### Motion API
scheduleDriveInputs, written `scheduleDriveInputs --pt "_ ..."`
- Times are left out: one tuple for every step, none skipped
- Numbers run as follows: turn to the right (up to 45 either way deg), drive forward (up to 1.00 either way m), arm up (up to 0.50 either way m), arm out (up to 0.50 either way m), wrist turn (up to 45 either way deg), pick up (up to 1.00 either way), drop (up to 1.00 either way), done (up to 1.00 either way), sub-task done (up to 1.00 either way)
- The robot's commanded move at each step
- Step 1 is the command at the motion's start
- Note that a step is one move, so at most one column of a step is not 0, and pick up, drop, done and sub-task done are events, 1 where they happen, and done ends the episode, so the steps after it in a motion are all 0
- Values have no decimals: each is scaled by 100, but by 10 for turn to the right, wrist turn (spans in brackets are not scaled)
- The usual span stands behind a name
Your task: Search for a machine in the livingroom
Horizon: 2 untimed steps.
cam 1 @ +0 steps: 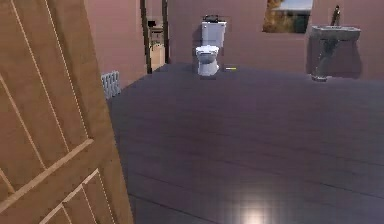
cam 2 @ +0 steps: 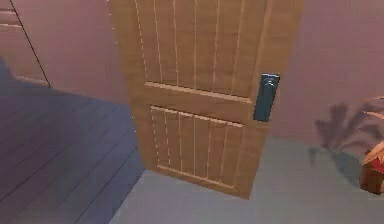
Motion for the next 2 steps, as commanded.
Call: scheduleDriveInputs --pt "0 100 0 0 0 0 0 0 0" --pt "-270 0 0 0 0 0 0 0 0"
